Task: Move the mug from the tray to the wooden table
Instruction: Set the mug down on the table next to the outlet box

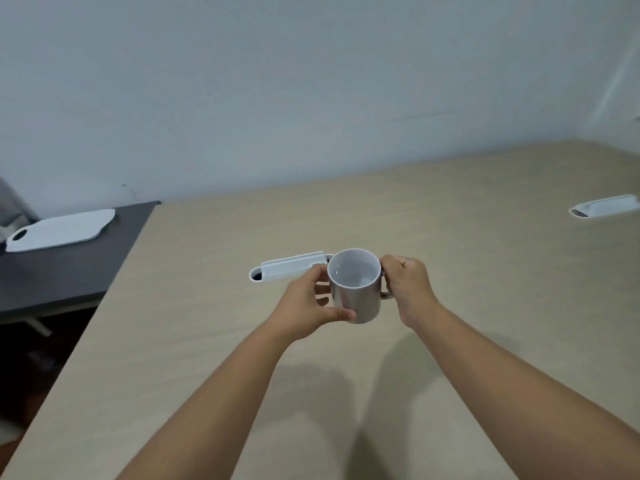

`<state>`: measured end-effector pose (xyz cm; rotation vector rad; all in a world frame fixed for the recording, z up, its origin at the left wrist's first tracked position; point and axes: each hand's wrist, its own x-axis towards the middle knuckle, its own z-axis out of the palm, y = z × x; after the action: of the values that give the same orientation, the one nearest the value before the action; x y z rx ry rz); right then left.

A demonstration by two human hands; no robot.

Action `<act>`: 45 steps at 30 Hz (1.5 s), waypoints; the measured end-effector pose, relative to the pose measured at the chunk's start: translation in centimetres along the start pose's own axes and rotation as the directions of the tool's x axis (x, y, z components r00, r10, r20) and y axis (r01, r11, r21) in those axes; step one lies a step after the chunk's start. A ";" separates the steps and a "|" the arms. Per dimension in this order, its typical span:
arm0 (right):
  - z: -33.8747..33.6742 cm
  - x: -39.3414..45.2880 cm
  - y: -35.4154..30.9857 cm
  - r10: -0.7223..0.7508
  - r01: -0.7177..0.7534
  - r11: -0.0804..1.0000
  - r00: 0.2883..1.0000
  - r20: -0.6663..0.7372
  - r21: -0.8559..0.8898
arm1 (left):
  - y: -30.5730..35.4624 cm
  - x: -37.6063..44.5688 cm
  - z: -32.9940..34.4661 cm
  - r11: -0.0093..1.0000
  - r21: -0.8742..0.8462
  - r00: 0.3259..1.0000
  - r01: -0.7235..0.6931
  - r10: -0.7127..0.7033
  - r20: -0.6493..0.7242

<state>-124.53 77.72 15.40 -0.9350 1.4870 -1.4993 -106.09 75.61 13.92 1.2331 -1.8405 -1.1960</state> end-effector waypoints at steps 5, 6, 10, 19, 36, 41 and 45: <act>1.4 3.3 1.0 0.032 -0.031 0.999 0.995 0.092 -0.014 | -1.3 1.9 -0.3 0.997 -0.006 0.996 0.072 -0.072 -0.058; 1.7 4.1 1.2 0.041 -0.040 0.999 0.993 0.115 -0.013 | -1.6 2.4 -0.4 0.996 -0.012 0.994 0.087 -0.087 -0.068; 2.5 6.3 1.8 0.077 -0.080 0.997 0.981 0.176 0.009 | -2.4 3.8 -0.5 0.993 -0.034 0.988 0.115 -0.118 -0.098; 5.9 8.6 5.1 0.167 -0.171 0.985 0.965 0.202 0.006 | -5.8 5.1 -2.0 0.982 -0.076 0.980 0.171 -0.178 -0.094; 11.8 10.9 11.0 0.253 -0.253 0.967 0.949 0.190 -0.025 | -12.9 6.9 -4.8 0.975 -0.038 0.967 0.221 -0.224 -0.122; 13.0 12.0 12.7 0.263 -0.262 0.965 0.945 0.192 -0.033 | -14.8 7.5 -5.3 0.969 -0.036 0.961 0.244 -0.247 -0.127; 13.9 12.9 13.7 0.242 -0.240 0.970 0.952 0.185 -0.036 | -16.0 8.4 -5.7 0.968 -0.016 0.960 0.249 -0.249 -0.127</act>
<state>-116.29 60.64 1.74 -0.8438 1.4180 -1.1927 -98.50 63.40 1.59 1.5403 -1.6277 -1.2163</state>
